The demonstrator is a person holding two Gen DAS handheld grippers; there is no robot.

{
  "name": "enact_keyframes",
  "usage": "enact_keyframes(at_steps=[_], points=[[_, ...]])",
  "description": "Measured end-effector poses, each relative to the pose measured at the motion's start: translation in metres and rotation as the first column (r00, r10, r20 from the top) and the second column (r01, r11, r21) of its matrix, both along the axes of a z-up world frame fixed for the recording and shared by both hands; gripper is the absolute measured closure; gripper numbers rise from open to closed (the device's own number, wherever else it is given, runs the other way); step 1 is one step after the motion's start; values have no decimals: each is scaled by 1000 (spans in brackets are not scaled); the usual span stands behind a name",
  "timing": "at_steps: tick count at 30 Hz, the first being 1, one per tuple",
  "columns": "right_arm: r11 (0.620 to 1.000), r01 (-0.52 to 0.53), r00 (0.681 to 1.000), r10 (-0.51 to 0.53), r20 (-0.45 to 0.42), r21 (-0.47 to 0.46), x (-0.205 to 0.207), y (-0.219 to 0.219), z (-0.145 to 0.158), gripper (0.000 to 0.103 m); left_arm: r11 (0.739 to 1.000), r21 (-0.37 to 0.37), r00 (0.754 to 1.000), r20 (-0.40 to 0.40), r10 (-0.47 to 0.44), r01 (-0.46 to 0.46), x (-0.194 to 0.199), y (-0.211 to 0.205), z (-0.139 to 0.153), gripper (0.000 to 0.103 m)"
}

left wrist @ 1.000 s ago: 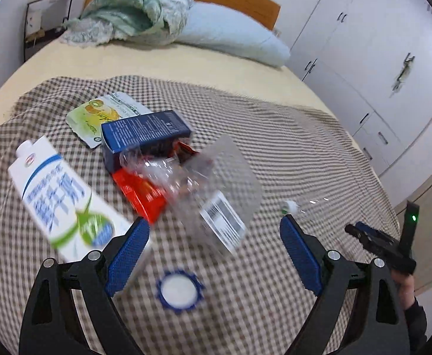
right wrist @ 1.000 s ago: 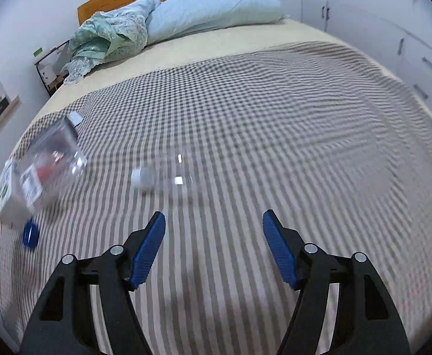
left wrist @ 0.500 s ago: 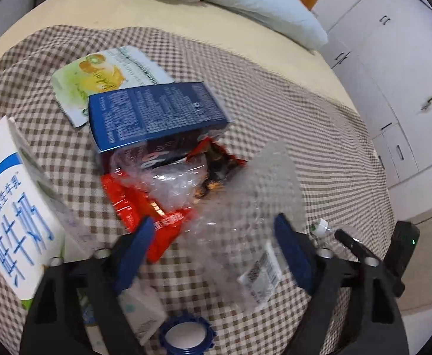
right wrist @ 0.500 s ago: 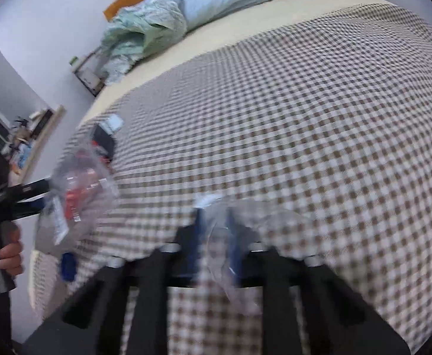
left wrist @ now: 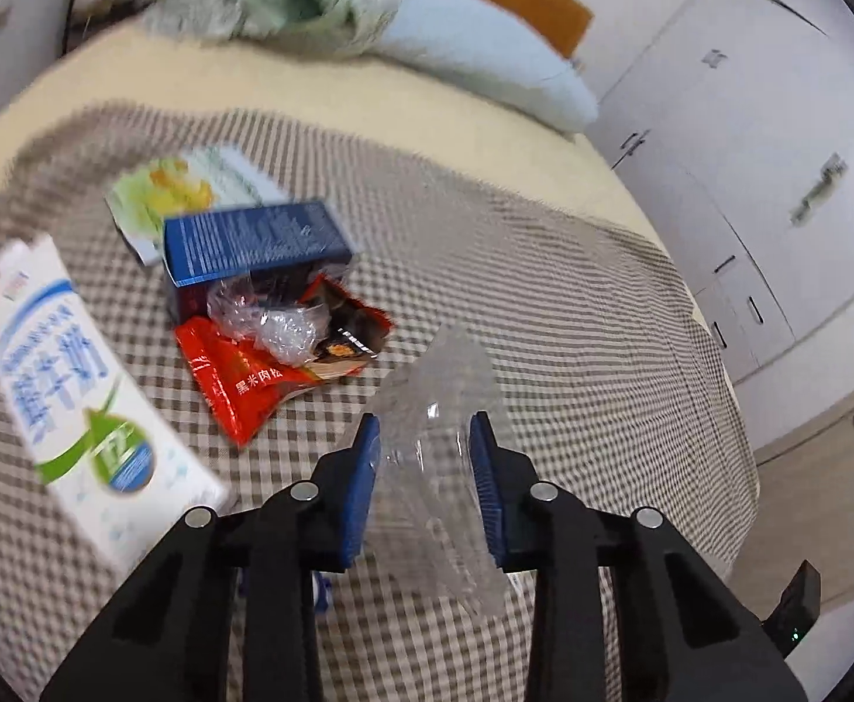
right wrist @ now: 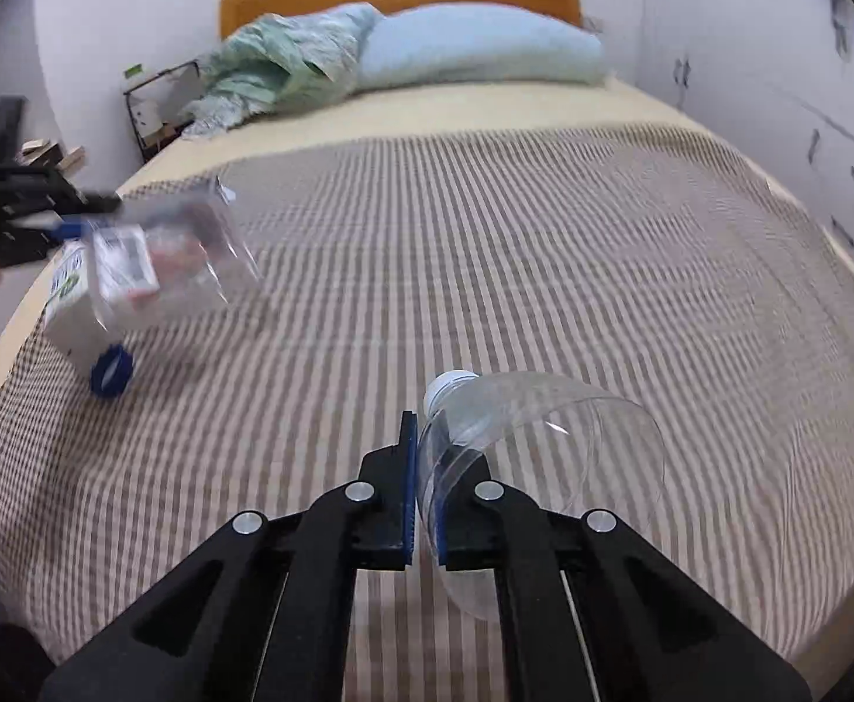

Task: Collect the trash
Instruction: 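Grasp a clear plastic cup with the right tool while the left tool grasps a clear container, then carry the clear cup and clear container to the bin and release both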

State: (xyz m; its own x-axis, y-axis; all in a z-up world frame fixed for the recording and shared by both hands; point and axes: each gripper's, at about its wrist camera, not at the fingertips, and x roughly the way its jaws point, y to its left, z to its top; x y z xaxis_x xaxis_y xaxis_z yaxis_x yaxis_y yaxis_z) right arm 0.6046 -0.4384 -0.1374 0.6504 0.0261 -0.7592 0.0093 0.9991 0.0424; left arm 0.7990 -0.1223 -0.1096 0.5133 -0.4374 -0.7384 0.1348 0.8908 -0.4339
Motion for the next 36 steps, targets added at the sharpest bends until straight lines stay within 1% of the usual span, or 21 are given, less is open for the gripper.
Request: enact_keyframes(at_steps=[2,3,4,5,8,9,13,15,17,19,21,23,24,25,27,29,30,32,34,36], points=[[1000,29,999,-29,-16,-3,-18,-7,0,98,1000,30,1000,25,0,-1,-19,-2,14,78],[999,39,999,-39,-19,7,-28,-10,2,98,999,49,999,51,-2,0,-37,-5,25,82],[999,46,999,-45,-17,11,-37,-11,6,98,998,64,998,67,-6,2,-47,-8,34,92],[999,50,999,-50,-10,12,-51,-12,10,98,997,76,997,80,-17,11,-62,-11,43,95],[998,59,998,-59,5,23,-89,-19,21,98,992,122,990,132,-56,39,-94,-21,63,95],[998,59,998,-59,9,25,-102,-20,24,98,991,117,988,138,-77,61,-108,-25,69,95],[997,77,997,-78,29,28,-154,-27,38,98,991,93,983,148,-109,96,-158,-34,86,95],[996,89,995,-90,30,22,-178,-31,38,98,988,83,977,157,-142,130,-188,-43,95,95],[994,111,993,-111,30,19,-202,-38,38,98,982,83,969,165,-183,171,-208,-54,99,95],[991,131,991,-132,16,23,-231,-47,32,98,973,75,957,178,-230,220,-239,-70,106,95],[988,154,988,-154,2,9,-256,-55,23,98,961,59,943,183,-278,272,-267,-88,108,95],[982,187,982,-186,-26,19,-277,-62,9,98,943,44,925,186,-331,328,-294,-109,105,95],[978,206,978,-205,-46,30,-291,-69,-1,98,930,35,912,184,-365,365,-308,-121,101,95],[973,230,971,-227,-74,36,-307,-77,-12,98,919,25,903,178,-392,394,-320,-131,94,95],[964,261,960,-254,-117,49,-327,-85,-32,98,887,-2,877,151,-455,461,-346,-155,78,95],[954,294,944,-280,-171,61,-348,-91,-55,98,862,-10,856,123,-501,506,-360,-174,61,95],[949,308,936,-289,-201,68,-359,-94,-68,98,847,-8,843,105,-528,531,-371,-186,50,95],[941,331,920,-305,-247,68,-375,-98,-90,98,820,19,818,68,-571,571,-390,-209,23,95],[932,354,899,-317,-301,78,-388,-103,-114,98,797,28,797,22,-604,603,-404,-225,-2,95],[924,372,881,-320,-349,90,-398,-107,-136,98,782,20,782,-43,-622,623,-413,-240,-31,95]])
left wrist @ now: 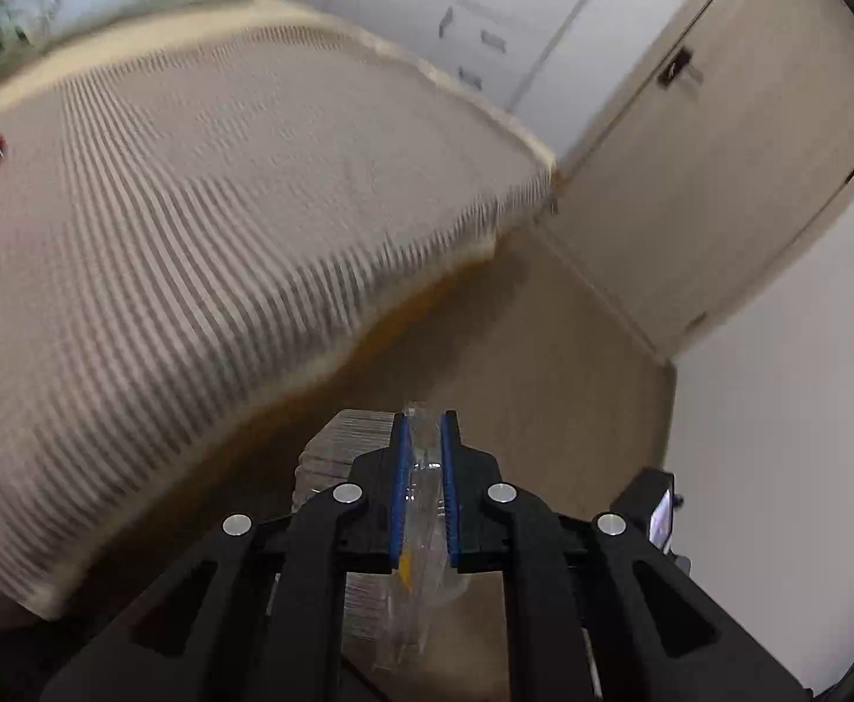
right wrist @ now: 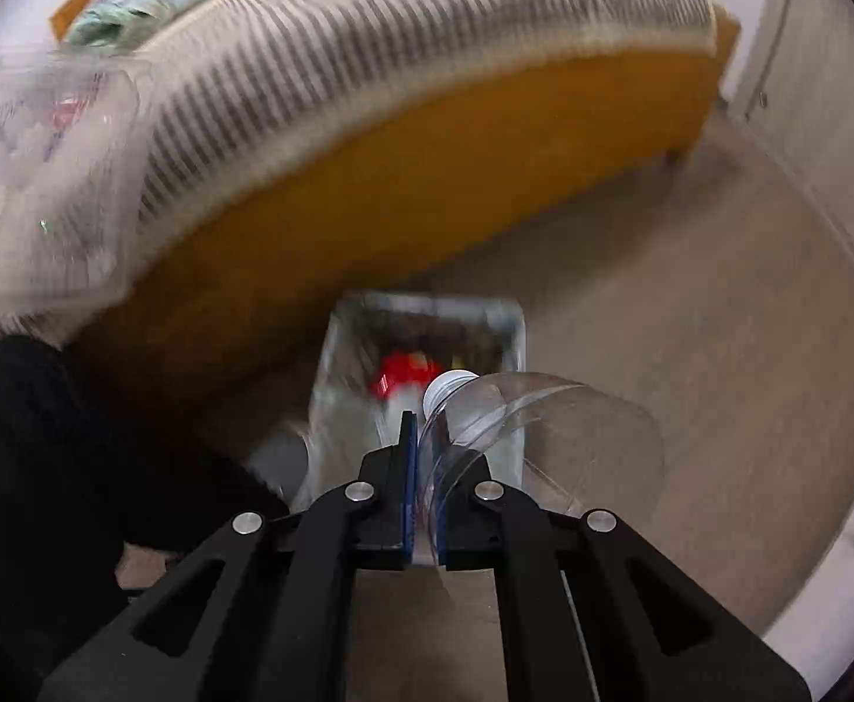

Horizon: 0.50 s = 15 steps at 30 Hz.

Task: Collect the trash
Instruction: 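Carry the clear cup and clear container to the bin and release both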

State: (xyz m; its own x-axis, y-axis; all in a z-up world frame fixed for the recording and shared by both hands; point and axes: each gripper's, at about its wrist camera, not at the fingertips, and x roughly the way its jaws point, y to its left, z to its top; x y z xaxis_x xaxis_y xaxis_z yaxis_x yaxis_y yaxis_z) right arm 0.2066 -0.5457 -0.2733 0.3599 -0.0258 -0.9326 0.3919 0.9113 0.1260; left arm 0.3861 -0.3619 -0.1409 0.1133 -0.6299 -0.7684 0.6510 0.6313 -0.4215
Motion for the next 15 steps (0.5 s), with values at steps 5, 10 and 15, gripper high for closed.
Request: enact_keyframes(at_steps=[5,10,15], points=[[998,5,997,-1,-73,59,-12,6,-42,98,992,120,991,-137,-9,26,-11,-33,-81,95],[993,4,991,12,-130,119,-10,11,-78,98,970,242,966,-258,24,40,-12,-56,-158,95],[989,13,981,16,-191,149,-2,8,-114,98,938,345,936,-343,78,48,-13,-74,-219,95]])
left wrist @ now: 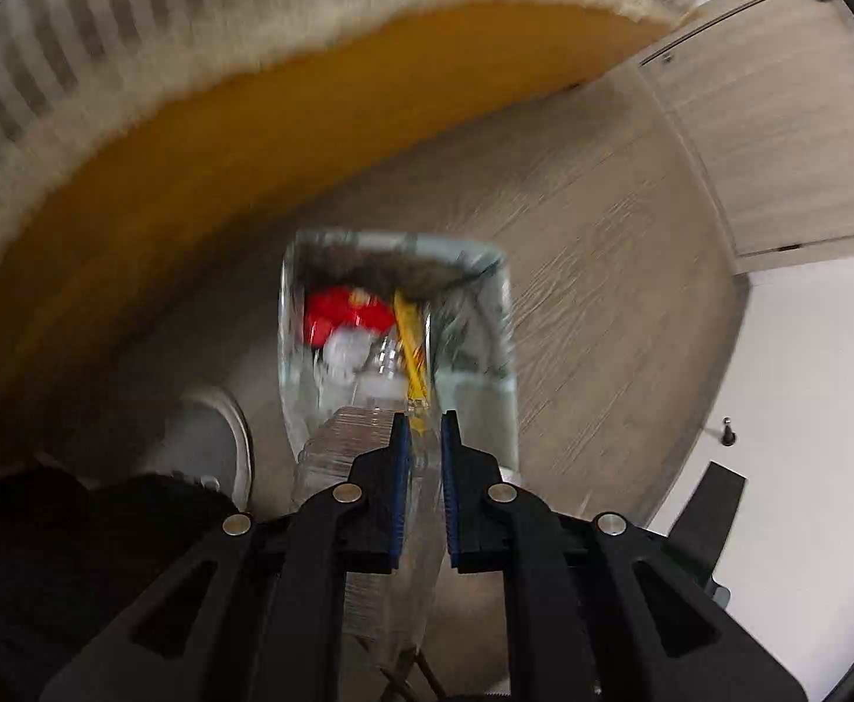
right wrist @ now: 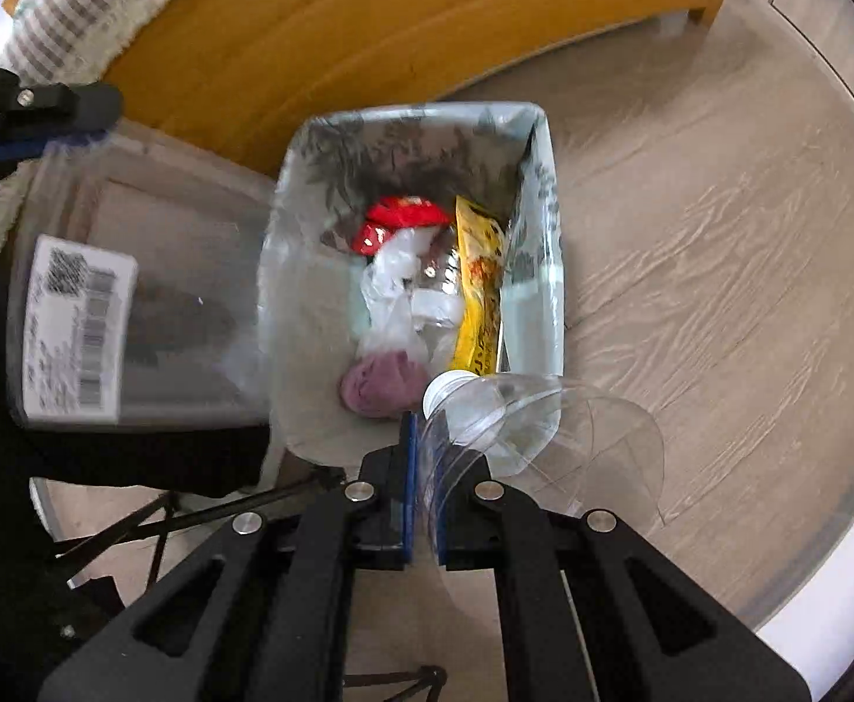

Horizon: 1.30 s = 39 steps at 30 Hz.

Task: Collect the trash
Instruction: 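Carry the clear cup and clear container to the bin and release both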

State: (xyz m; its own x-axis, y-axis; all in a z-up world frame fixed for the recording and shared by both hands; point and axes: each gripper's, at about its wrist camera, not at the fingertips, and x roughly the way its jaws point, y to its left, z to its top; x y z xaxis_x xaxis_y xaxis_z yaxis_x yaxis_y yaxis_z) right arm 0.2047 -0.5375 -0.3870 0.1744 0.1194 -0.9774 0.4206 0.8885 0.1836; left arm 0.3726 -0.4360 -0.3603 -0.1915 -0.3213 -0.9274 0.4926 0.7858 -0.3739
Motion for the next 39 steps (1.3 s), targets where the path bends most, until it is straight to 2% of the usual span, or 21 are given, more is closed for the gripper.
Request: enact_keyframes(at_steps=[3,8,9,10,11,12,14,16,18,21,24,25,26,27,28,33,39], points=[[1000,16,1000,-15,-11,15,5,-3,-9,98,998,68,998,-53,13,-9,0,-11,-31,95],[1000,15,1000,-15,-25,12,7,-8,-14,98,976,219,995,-91,37,-16,-5,-31,-93,91],[1000,15,999,-15,-30,13,8,-10,-15,98,971,240,994,-102,25,0,-7,-33,-101,86],[1000,15,999,-15,-34,14,8,-11,-18,98,961,276,992,-125,4,31,-12,-36,-112,70],[1000,16,999,-16,-37,13,9,-12,-20,98,956,289,988,-151,-12,55,-15,-38,-118,64],[1000,19,999,-18,-37,12,10,-13,-21,98,957,283,987,-162,-19,65,-17,-38,-119,63],[1000,27,999,-27,-33,10,14,-17,-21,98,964,263,994,-105,-16,43,-13,-37,-102,61],[999,39,999,-39,-23,7,21,-24,-20,98,977,215,999,-46,-3,13,-4,-32,-75,46],[999,41,999,-41,-11,10,32,-29,-18,98,989,145,999,3,33,-34,5,-21,-46,42],[1000,17,1000,-17,4,3,61,-36,-14,98,994,44,994,36,99,-101,19,5,-10,40],[1000,21,1000,-21,9,9,95,-47,-19,98,992,37,990,73,120,-123,26,19,2,40],[999,25,1000,-25,-6,21,108,-51,-26,91,990,38,988,83,130,-134,29,23,4,40],[999,28,999,-28,-23,25,117,-52,-32,63,989,38,986,85,142,-146,31,26,3,40],[999,38,998,-37,-55,11,128,-55,-38,44,986,40,984,77,158,-161,33,29,2,40],[999,45,997,-45,-62,-2,134,-56,-40,36,984,45,984,59,170,-172,34,30,-1,40],[998,57,998,-57,-26,-19,136,-51,-24,36,988,45,988,44,147,-149,35,28,-5,40],[990,118,993,-119,-17,-73,94,-47,-1,36,996,13,994,61,92,-92,27,17,0,40]])
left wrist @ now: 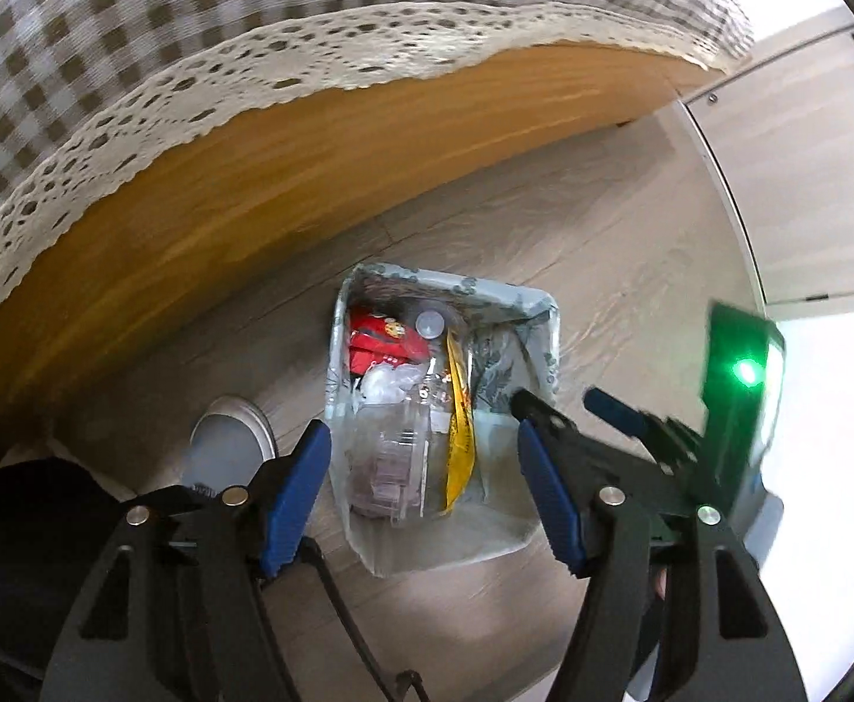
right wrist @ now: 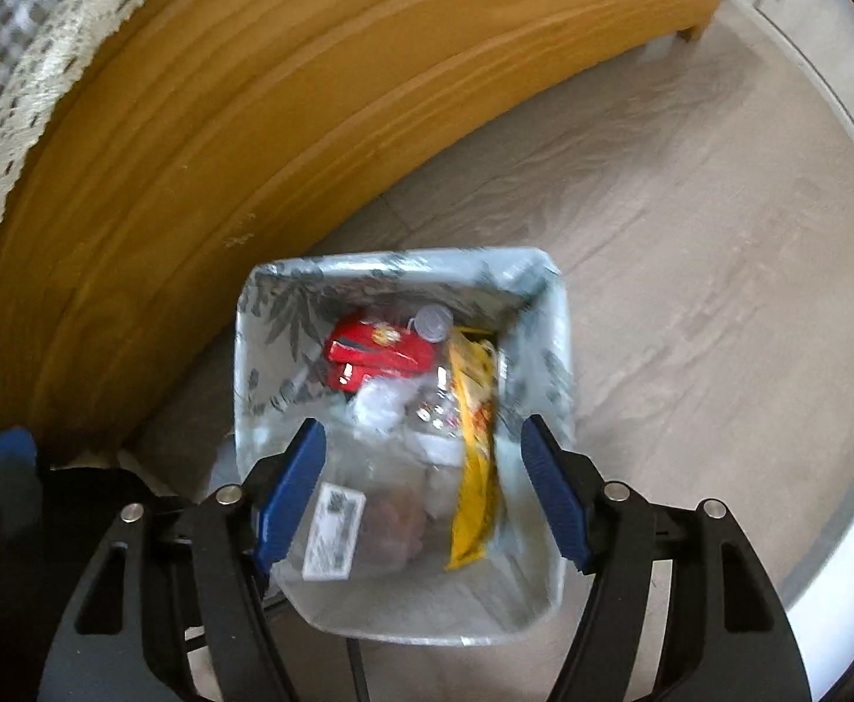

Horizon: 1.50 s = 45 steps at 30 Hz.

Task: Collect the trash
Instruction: 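Carry the clear cup and clear container to the bin and release both, then move both tools back over the bed toward the white milk carton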

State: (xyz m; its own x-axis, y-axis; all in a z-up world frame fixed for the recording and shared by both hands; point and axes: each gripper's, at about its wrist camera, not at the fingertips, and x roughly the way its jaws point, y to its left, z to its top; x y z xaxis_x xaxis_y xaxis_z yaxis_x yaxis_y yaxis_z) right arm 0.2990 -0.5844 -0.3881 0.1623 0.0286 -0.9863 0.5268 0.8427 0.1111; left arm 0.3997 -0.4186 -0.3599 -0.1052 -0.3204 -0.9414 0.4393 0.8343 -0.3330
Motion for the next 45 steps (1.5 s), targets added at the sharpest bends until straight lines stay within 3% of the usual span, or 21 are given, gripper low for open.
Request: enact_keyframes(at_steps=[5,9,14,20,26,34,36,37,38,40,45], points=[[999,38,999,-39,-37,-31,-37,-4,15,36,1000,-23,1000,30,-1,2,-2,6,13,40],[994,28,998,-34,-50,-106,-49,1,38,36,998,-46,992,121,-28,33,-8,11,40,40],[985,34,999,-33,12,-172,-44,5,84,36,989,-127,950,309,-38,81,-5,32,100,37],[952,-83,988,118,101,-296,-1,46,143,36,969,-246,899,427,92,18,29,96,174,32],[916,-172,932,270,241,-362,57,105,198,36,942,-317,815,513,269,-112,76,196,226,28],[869,-309,846,437,305,-386,142,182,225,36,869,-336,712,501,492,-363,147,316,231,27],[855,-336,830,467,305,-395,161,196,225,36,834,-343,682,481,551,-432,166,341,227,24],[851,-348,822,479,308,-393,171,202,224,36,809,-343,658,471,588,-478,177,349,225,13],[849,-357,816,487,312,-391,178,208,225,36,774,-344,619,465,633,-532,190,359,222,7],[846,-373,804,500,322,-381,192,218,224,36,718,-352,551,469,690,-600,215,370,218,8],[839,-401,785,521,335,-368,213,235,221,36,653,-269,461,524,716,-708,305,365,198,8]])
